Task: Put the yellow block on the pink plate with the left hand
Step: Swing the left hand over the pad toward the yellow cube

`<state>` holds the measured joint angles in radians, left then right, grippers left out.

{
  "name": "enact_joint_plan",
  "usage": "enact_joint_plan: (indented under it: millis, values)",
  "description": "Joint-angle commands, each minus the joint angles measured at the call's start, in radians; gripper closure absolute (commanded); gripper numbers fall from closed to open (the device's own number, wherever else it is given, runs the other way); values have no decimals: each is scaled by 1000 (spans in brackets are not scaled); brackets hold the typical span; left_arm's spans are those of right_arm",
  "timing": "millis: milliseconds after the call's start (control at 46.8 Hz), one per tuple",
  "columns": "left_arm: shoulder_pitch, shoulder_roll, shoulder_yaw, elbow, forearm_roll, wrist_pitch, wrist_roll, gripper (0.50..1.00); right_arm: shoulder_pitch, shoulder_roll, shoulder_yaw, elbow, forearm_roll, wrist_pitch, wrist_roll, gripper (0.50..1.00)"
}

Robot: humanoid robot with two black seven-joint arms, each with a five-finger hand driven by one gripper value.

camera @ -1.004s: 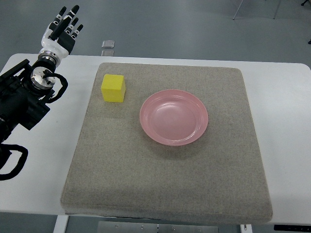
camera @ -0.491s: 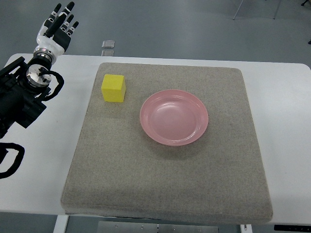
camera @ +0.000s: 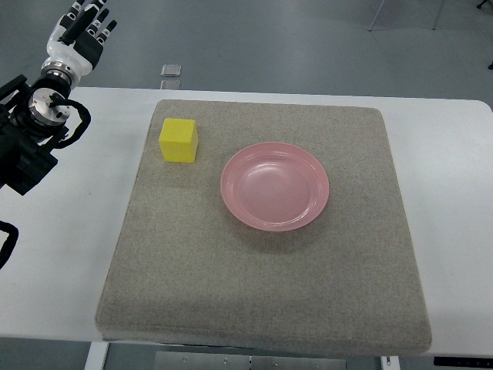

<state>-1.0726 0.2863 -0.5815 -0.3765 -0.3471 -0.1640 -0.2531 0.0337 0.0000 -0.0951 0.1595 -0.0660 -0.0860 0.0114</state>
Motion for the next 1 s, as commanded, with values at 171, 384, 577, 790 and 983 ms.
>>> enact_joint_plan:
  millis: [171, 384, 577, 790, 983]
  values:
    - [-3, 54, 46, -94, 13, 0, 2, 510, 0, 0, 0, 0, 0, 0, 1, 576]
    - [-62, 77, 250, -147, 221, 23, 11, 510, 0, 0, 0, 0, 0, 0, 1, 576]
    - [-141, 97, 448, -157, 326, 72, 12, 510, 0, 0, 0, 0, 0, 0, -1, 576]
    - [-224, 175, 609, -245, 532, 14, 12, 510, 0, 0, 0, 0, 0, 0, 1, 576]
    - [-244, 220, 620, -329, 792, -72, 11, 512, 0, 0, 0, 0, 0, 0, 1, 576]
